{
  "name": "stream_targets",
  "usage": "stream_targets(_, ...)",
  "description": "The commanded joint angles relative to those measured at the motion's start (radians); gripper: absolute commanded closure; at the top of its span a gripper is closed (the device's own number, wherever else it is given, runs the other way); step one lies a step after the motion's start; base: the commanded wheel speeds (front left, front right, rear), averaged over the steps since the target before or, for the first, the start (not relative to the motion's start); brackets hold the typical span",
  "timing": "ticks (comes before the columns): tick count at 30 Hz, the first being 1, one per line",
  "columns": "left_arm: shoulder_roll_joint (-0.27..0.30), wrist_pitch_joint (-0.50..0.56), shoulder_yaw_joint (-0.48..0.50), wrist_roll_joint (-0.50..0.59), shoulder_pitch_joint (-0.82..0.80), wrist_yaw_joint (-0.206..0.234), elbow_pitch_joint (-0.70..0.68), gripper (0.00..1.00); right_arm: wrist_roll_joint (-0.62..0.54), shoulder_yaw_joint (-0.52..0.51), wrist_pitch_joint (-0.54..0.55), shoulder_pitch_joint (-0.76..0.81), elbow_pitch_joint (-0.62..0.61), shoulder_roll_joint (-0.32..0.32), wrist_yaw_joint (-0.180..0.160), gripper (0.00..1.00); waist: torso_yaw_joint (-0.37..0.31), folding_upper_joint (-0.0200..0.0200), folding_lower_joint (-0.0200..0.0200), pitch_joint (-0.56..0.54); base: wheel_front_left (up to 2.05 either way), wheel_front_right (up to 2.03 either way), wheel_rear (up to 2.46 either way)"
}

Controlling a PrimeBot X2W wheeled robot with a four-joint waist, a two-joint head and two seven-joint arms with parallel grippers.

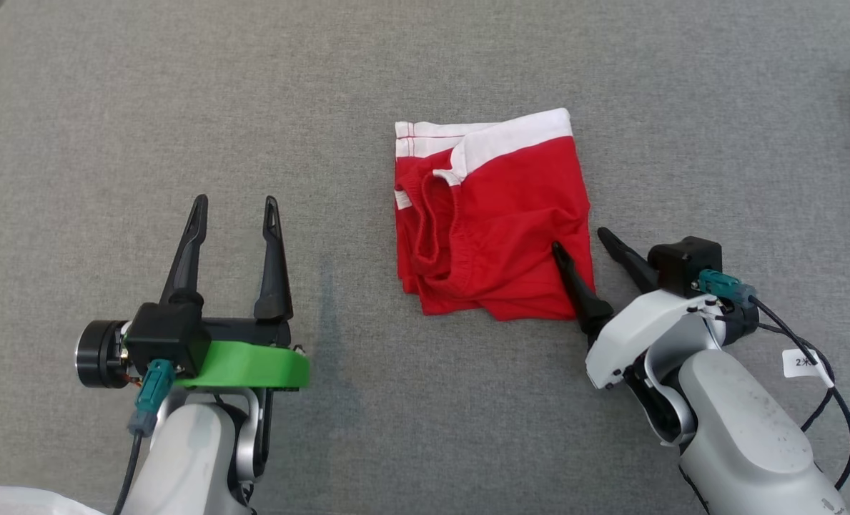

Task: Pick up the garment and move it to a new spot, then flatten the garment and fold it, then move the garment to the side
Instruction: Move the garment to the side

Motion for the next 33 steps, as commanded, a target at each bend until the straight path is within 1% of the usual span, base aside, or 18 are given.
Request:
stream_targets(1,-0.003,-0.005,0.005,0.008,-0.013,-0.004,-0.004,0.0,0.013,0.014,0.012,-0.017,0.03,-0.003,0.0,0.0,0.02,0.0,0.0,0.019,0.0,0.0,0.0)
stream_targets(2,-0.005,-0.005,0.01,0.012,-0.01,-0.007,-0.005,0.0,0.029,0.029,0.025,-0.02,0.055,-0.002,0.0,0.27,0.02,0.0,0.0,0.017,0.0,0.0,0.0)
stream_targets(3,-0.006,-0.005,0.013,0.014,-0.006,-0.008,-0.007,0.0,0.034,0.041,0.034,-0.02,0.071,-0.003,0.0,0.62,0.018,0.0,0.0,0.015,0.0,0.0,0.0)
stream_targets(4,-0.008,-0.005,0.018,0.016,0.0,-0.01,-0.007,0.0,0.046,0.053,0.037,-0.018,0.083,-0.004,0.0,1.0,0.016,0.0,0.0,0.012,0.0,0.0,0.0)
stream_targets(6,-0.01,-0.005,0.027,0.023,0.008,-0.01,-0.011,0.0,0.065,0.076,0.04,-0.018,0.092,-0.012,0.0,1.0,0.006,0.0,0.0,0.006,0.0,0.0,0.0)
stream_targets(8,-0.011,-0.005,0.034,0.028,0.016,-0.011,-0.014,0.0,0.078,0.092,0.016,-0.023,0.08,-0.027,-0.001,1.0,-0.009,0.0,0.0,0.002,0.0,0.0,0.0)
stream_targets(11,-0.006,-0.005,0.045,0.037,0.022,-0.014,-0.021,0.0,0.089,0.103,-0.012,-0.024,0.06,-0.055,-0.001,1.0,-0.047,0.0,0.0,0.0,0.0,0.0,0.0)
stream_targets(16,0.013,-0.004,0.06,0.053,0.029,-0.019,-0.041,0.0,0.104,0.102,-0.048,-0.012,0.032,-0.105,-0.001,1.0,-0.151,0.0,0.0,0.004,0.0,0.0,0.0)
stream_targets(20,0.025,-0.004,0.054,0.065,0.015,-0.03,-0.051,0.0,0.121,0.074,-0.064,0.005,0.031,-0.148,-0.001,1.0,-0.234,0.0,0.0,0.017,0.0,0.0,0.0)
stream_targets(25,0.036,0.0,0.034,0.078,-0.014,-0.042,-0.058,0.0,0.137,0.035,-0.077,0.009,0.035,-0.192,-0.001,1.0,-0.3,0.0,0.0,0.04,0.0,0.0,0.0)
stream_targets(29,0.041,0.012,0.022,0.088,-0.044,-0.047,-0.069,0.0,0.115,0.029,-0.09,-0.07,0.018,-0.235,-0.001,1.0,-0.329,0.0,0.0,0.077,0.0,0.0,0.0)
stream_targets(33,0.045,0.022,0.009,0.097,-0.068,-0.049,-0.08,0.0,0.083,0.03,-0.099,-0.18,0.016,-0.292,-0.001,1.0,-0.34,0.0,0.0,0.117,0.0,0.0,0.0)
